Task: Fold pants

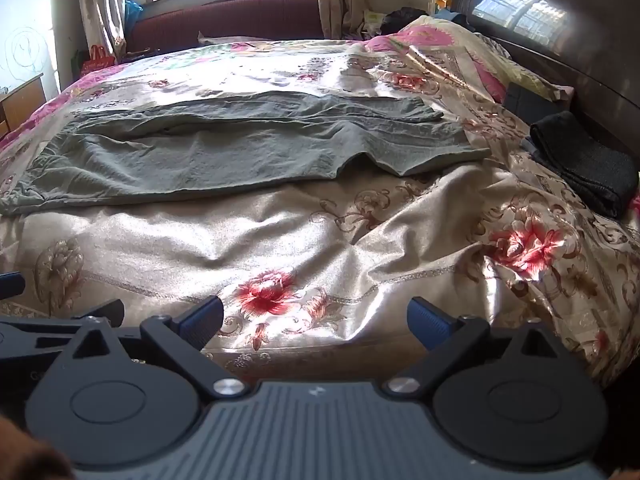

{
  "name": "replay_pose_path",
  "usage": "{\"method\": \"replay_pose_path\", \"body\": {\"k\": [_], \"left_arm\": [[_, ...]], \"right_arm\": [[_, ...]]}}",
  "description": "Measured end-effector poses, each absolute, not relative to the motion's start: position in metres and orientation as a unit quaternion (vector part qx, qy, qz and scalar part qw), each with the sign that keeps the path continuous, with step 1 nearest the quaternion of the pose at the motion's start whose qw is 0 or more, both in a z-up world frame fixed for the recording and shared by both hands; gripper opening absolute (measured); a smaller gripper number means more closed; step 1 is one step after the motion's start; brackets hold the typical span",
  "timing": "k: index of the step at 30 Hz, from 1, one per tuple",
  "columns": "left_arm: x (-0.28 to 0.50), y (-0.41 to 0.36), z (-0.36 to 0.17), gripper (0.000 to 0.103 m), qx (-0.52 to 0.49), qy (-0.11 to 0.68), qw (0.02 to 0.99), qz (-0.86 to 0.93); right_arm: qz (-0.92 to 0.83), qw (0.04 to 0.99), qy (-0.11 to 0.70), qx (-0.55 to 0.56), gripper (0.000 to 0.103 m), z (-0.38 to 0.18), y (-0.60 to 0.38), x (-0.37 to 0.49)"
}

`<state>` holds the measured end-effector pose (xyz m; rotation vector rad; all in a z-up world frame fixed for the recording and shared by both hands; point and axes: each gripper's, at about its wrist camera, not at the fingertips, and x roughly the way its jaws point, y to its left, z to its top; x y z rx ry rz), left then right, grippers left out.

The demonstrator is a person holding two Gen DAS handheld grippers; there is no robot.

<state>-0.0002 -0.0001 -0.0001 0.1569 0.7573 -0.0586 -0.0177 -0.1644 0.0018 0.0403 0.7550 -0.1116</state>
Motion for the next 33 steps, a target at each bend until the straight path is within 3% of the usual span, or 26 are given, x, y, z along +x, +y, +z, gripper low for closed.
{"method": "replay_pose_path", "body": {"k": [12,23,27,28,31,32,33], "left_arm": [[0.029,-0.038,0.015,0.103,0.108,0.336,0.932,-0.084],[0.131,-0.131,0.005,0.103,0.12,0.299,0.927,-0.192],[0.155,-0.15,-0.003,0.103,0.109,0.295,0.925,-0.212],[0.158,-0.152,-0.005,0.103,0.112,0.291,0.925,-0.215],[0.166,-0.159,-0.012,0.103,0.128,0.286,0.924,-0.217],[0.168,-0.159,-0.014,0.103,0.129,0.288,0.924,-0.217],[0.169,-0.158,-0.016,0.103,0.127,0.292,0.923,-0.218]], "right_arm": [[-0.098,0.925,0.362,0.066,0.096,0.014,-0.23,0.025],[-0.148,0.886,0.366,0.242,0.07,-0.005,-0.364,0.145],[-0.161,0.865,0.372,0.296,0.067,-0.028,-0.386,0.178],[-0.166,0.866,0.366,0.297,0.059,-0.031,-0.388,0.182],[-0.191,0.869,0.353,0.291,0.009,-0.028,-0.398,0.191],[-0.186,0.866,0.349,0.307,0.002,-0.029,-0.404,0.191],[-0.179,0.863,0.347,0.321,0.002,-0.03,-0.41,0.19]]}}
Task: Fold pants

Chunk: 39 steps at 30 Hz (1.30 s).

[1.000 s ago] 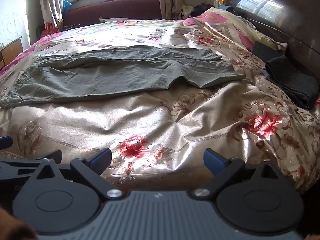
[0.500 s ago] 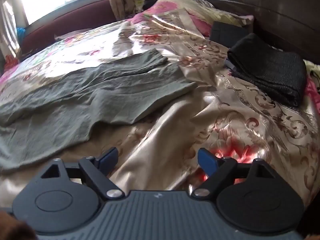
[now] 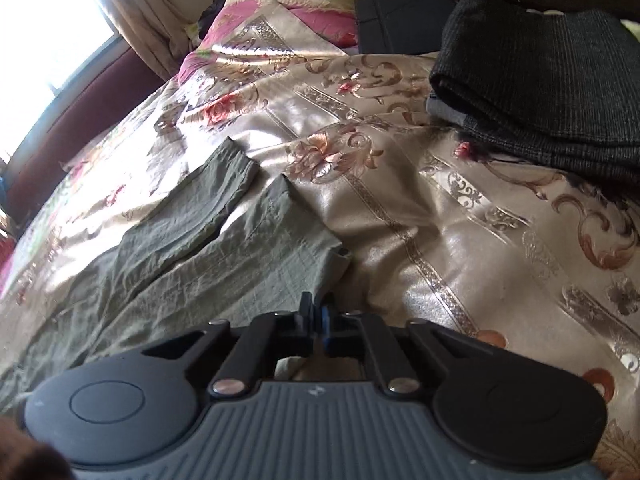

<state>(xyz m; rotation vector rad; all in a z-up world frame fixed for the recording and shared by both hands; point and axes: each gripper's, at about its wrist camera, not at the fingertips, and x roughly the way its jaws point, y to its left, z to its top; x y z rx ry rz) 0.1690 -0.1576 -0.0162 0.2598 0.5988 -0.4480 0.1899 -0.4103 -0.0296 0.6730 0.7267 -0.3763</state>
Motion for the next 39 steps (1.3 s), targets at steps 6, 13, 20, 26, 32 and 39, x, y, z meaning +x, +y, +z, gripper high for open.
{"method": "replay_pose_path", "body": {"k": [6,13,20,26,32,39], "left_arm": [[0.168,-0.138,-0.021,0.103,0.129,0.298,0.924,-0.203],[0.161,-0.075,-0.013,0.103,0.158,0.283,0.932,-0.161],[0.183,0.042,-0.013,0.103,0.169,0.294,0.94,-0.039],[0.193,0.138,-0.03,0.103,0.1,0.356,0.929,0.003],[0.22,0.169,0.001,0.103,0.097,0.337,0.936,0.013],[0.31,0.196,0.025,0.103,0.195,0.323,0.926,-0.03]], "right_arm": [[-0.201,0.865,0.352,0.296,0.002,-0.023,-0.428,0.186],[-0.241,0.893,0.35,0.147,0.013,0.014,-0.382,0.172],[-0.066,0.928,0.359,0.074,0.014,0.02,-0.272,0.194],[0.035,0.912,0.408,0.023,0.014,-0.007,-0.198,0.235],[0.165,0.902,0.394,-0.066,0.015,-0.006,-0.129,0.302],[0.235,0.87,0.415,-0.125,0.028,0.008,-0.077,0.397]]}}
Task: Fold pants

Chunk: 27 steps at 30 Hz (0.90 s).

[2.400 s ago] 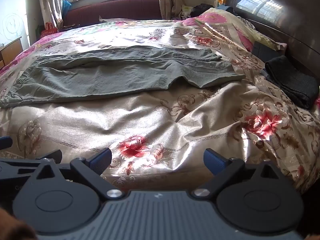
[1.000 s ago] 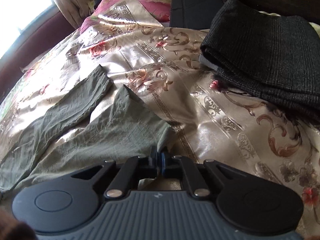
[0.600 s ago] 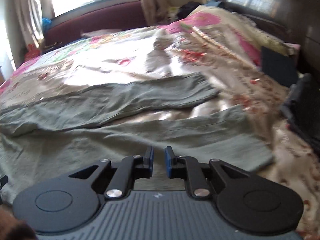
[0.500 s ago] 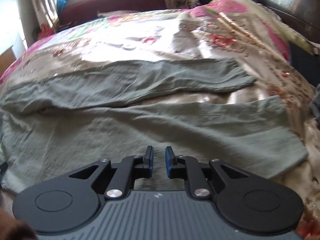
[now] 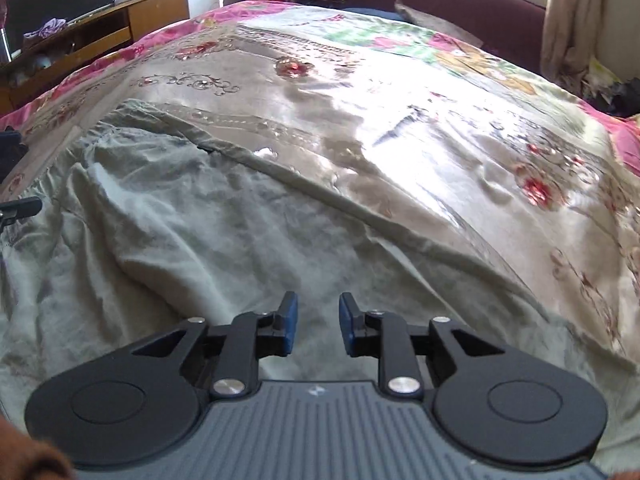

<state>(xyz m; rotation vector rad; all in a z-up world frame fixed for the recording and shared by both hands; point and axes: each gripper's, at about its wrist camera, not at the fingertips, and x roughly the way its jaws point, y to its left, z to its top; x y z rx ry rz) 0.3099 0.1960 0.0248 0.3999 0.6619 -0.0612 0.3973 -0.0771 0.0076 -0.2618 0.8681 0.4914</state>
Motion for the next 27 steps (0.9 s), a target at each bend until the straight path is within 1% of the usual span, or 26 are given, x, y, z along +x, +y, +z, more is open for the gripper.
{"method": "replay_pose_path", "body": {"k": [2,3,9,13,14,15,16,19,21,22,23,24,26,27], "left_arm": [[0.335,0.208,0.028,0.103,0.201,0.33,0.921,-0.041],[0.345,0.214,0.028,0.103,0.203,0.333,0.92,-0.046],[0.422,0.251,0.019,0.103,0.197,0.365,0.907,-0.071],[0.466,0.269,0.009,0.102,0.16,0.401,0.897,-0.091],[0.476,0.272,0.003,0.097,0.146,0.419,0.89,-0.102],[0.482,0.272,-0.003,0.088,0.144,0.433,0.883,-0.11],[0.486,0.27,-0.009,0.083,0.152,0.443,0.876,-0.114],[0.491,0.269,-0.019,0.077,0.151,0.446,0.875,-0.111],[0.485,0.266,-0.018,0.054,0.162,0.437,0.878,-0.109],[0.484,0.266,-0.017,0.05,0.168,0.435,0.877,-0.114],[0.484,0.265,-0.015,0.042,0.172,0.436,0.875,-0.119],[0.483,0.262,-0.014,0.037,0.176,0.437,0.873,-0.123],[0.481,0.257,-0.013,0.033,0.186,0.435,0.873,-0.121],[0.481,0.255,-0.013,0.032,0.191,0.434,0.872,-0.119]], "right_arm": [[0.255,0.857,0.424,-0.144,0.034,0.009,-0.059,0.418],[0.263,0.851,0.426,-0.158,0.035,0.009,-0.05,0.431],[0.297,0.814,0.447,-0.223,0.037,-0.009,-0.007,0.491],[0.318,0.789,0.465,-0.247,0.037,-0.021,0.006,0.518],[0.322,0.783,0.469,-0.251,0.039,-0.024,0.007,0.522],[0.329,0.779,0.47,-0.253,0.04,-0.025,0.008,0.526],[0.336,0.777,0.471,-0.251,0.042,-0.026,0.008,0.531],[0.348,0.768,0.477,-0.248,0.043,-0.025,0.006,0.537],[0.356,0.762,0.478,-0.254,0.043,-0.024,0.003,0.534],[0.362,0.757,0.479,-0.258,0.041,-0.025,0.002,0.533],[0.364,0.756,0.476,-0.263,0.037,-0.026,0.003,0.532],[0.363,0.756,0.476,-0.265,0.032,-0.027,0.005,0.53],[0.36,0.755,0.479,-0.266,0.002,-0.028,0.012,0.529],[0.355,0.756,0.479,-0.268,0.001,-0.027,0.015,0.526]]}}
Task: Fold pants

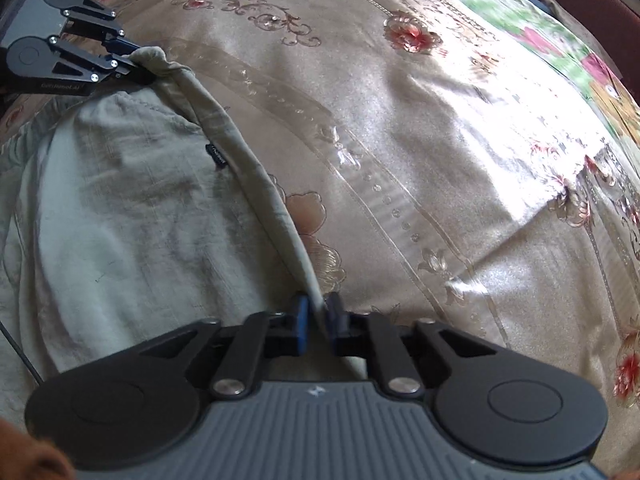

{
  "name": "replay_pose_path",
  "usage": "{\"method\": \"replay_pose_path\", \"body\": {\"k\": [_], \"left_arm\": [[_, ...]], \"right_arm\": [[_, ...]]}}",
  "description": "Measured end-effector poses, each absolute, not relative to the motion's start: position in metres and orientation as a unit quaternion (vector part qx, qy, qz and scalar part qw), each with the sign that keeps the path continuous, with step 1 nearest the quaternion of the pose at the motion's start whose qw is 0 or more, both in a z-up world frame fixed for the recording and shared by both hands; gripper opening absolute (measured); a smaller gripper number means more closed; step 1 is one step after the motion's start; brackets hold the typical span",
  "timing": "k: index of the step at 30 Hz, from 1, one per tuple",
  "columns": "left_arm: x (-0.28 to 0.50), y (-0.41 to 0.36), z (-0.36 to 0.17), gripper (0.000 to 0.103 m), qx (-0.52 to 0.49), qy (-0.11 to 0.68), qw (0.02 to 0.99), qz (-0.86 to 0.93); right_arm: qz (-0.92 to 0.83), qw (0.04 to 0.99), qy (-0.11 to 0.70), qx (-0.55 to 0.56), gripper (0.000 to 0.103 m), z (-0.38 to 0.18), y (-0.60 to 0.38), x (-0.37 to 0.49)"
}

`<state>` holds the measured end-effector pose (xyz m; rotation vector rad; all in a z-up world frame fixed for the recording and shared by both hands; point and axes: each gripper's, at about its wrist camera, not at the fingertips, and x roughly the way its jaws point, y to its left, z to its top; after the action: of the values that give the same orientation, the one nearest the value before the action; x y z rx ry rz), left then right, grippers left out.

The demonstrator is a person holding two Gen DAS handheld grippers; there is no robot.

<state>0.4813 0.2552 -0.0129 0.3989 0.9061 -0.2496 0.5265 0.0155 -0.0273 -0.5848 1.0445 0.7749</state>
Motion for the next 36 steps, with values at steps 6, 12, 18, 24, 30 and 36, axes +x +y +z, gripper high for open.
{"method": "replay_pose_path", "body": {"k": [6,12,18,24,30,36], "left_arm": [[0.468,0.258,0.019,0.029,0.185,0.399,0.892,-0.105],[0.418,0.271,0.087,0.029,0.176,0.329,0.924,-0.082],[0.306,0.28,0.108,0.029,0.154,0.304,0.938,-0.067],[0.237,0.279,0.036,0.029,0.139,0.388,0.91,-0.046],[0.211,0.27,0.008,0.029,0.148,0.404,0.902,-0.041],[0.19,0.271,0.007,0.037,0.181,0.407,0.894,-0.037]], "right_arm": [[0.321,0.791,0.446,-0.271,0.001,0.009,0.019,0.507],[0.327,0.837,0.369,-0.236,0.001,0.109,0.008,0.45],[0.389,0.796,0.387,-0.254,0.001,0.122,0.015,0.328],[0.408,0.73,0.505,-0.213,0.001,0.021,0.028,0.27],[0.42,0.696,0.52,-0.262,0.001,-0.013,0.044,0.248],[0.422,0.688,0.507,-0.302,0.01,-0.018,0.043,0.227]]}}
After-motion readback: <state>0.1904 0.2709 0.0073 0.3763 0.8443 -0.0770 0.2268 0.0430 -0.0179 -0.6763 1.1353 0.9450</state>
